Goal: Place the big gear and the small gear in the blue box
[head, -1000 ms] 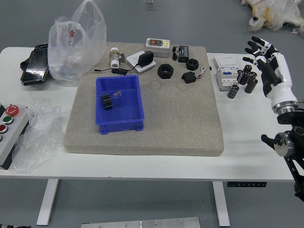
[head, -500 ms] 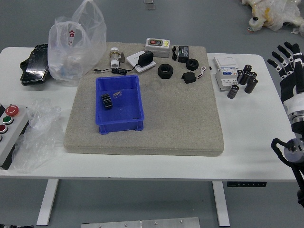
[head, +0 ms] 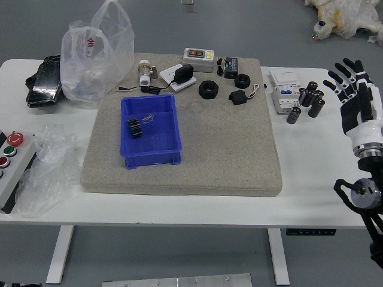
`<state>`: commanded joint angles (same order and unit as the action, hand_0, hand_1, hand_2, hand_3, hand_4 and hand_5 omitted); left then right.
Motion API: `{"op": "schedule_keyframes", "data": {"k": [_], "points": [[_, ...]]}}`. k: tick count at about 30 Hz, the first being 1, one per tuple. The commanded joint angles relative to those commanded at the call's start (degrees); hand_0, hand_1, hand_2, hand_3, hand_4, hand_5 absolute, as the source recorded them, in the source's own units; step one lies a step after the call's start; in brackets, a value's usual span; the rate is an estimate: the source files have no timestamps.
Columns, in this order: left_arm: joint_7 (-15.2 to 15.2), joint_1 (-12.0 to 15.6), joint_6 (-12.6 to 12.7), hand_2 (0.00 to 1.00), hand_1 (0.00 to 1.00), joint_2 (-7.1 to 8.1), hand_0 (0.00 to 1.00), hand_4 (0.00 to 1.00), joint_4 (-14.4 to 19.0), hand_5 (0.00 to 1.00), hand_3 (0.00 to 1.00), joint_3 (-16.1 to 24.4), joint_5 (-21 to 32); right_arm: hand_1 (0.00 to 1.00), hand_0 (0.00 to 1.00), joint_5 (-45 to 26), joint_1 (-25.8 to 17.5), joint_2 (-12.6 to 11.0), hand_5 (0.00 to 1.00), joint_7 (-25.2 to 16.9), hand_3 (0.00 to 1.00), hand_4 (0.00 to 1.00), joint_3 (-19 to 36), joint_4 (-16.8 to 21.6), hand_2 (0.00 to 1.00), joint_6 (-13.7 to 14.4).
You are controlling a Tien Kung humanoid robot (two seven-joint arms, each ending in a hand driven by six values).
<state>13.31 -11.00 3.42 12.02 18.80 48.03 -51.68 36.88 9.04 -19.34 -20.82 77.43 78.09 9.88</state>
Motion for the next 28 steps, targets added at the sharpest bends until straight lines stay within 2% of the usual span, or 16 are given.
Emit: {"op": "schedule_keyframes", "data": {"k": [16, 17, 22, 23, 28], "points": [[0.03, 0.04, 0.26, 0.573, 0.596, -0.13, 0.648, 0.645, 0.02, 0.299, 0.640, 0.00, 0.50, 0.705, 0.652, 0.26, -0.06, 0.12, 0.580, 0.22, 0.703, 0.780, -0.50, -0.15, 0.727, -0.03], [0.02, 0.01, 0.29, 0.574, 0.596, -0.11, 0.648, 0.645, 0.02, 0.297, 0.641, -0.04, 0.59, 0.715, 0.694, 0.28, 0.06, 0.12, 0.580, 0.20, 0.722, 0.780, -0.49, -0.23, 0.735, -0.03], [-0.08, 0.02, 0.42, 0.574, 0.596, -0.03, 0.648, 0.645, 0.02, 0.297, 0.641, -0.30, 1.05, 0.715, 0.694, 0.54, 0.31, 0.29, 0.580, 0.16, 0.722, 0.780, -0.35, -0.54, 0.735, -0.05], [-0.08, 0.04, 0.43, 0.573, 0.596, -0.03, 0.648, 0.644, 0.02, 0.299, 0.641, -0.32, 1.09, 0.730, 0.751, 0.60, 0.32, 0.30, 0.581, 0.18, 0.731, 0.781, -0.37, -0.57, 0.746, -0.04], [0.03, 0.19, 0.51, 0.573, 0.596, -0.08, 0.648, 0.644, 0.06, 0.299, 0.641, -0.27, 1.23, 0.730, 0.751, 0.72, 0.22, 0.40, 0.581, 0.22, 0.731, 0.781, -0.26, -0.70, 0.746, 0.02]]}}
